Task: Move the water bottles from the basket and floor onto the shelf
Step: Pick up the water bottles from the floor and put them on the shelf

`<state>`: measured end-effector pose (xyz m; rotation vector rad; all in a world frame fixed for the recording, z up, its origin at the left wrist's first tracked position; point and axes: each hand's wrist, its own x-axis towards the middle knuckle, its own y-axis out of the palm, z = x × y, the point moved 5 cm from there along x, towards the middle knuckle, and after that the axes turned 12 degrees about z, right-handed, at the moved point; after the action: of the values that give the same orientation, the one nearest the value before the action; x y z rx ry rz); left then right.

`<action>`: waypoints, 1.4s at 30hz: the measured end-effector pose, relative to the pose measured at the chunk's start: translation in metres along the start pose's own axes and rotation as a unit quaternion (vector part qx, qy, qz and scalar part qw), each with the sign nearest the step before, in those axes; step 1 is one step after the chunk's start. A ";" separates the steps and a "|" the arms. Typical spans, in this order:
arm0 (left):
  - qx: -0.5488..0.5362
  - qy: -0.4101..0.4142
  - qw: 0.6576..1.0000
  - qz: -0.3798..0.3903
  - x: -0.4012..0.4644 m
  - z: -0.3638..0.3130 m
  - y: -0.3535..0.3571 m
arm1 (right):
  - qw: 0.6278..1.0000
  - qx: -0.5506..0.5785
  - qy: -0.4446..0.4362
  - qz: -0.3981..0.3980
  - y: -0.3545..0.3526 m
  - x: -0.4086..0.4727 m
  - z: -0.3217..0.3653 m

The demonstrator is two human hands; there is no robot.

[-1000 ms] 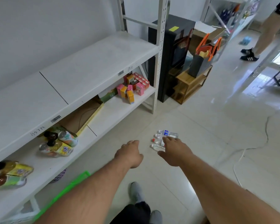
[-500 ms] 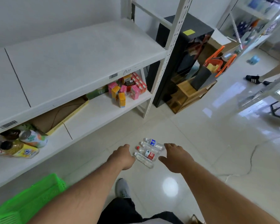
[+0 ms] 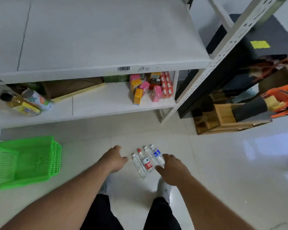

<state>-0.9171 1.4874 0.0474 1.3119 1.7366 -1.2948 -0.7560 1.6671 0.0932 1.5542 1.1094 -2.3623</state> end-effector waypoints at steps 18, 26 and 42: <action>-0.351 -0.149 0.924 -0.043 0.355 0.101 0.248 | 0.989 -0.010 -0.054 0.136 0.175 0.427 -0.135; -0.375 -0.154 0.913 -0.038 0.516 0.162 0.338 | 0.992 -0.061 -0.058 0.099 0.280 0.575 -0.141; -0.413 -0.132 0.900 -0.049 0.570 0.197 0.374 | 0.999 -0.002 -0.036 -0.001 0.329 0.622 -0.135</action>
<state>-0.7725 1.5179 -0.6466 0.5347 1.8446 -0.5926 -0.7989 1.6928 -0.6217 1.4559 1.1000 -2.3955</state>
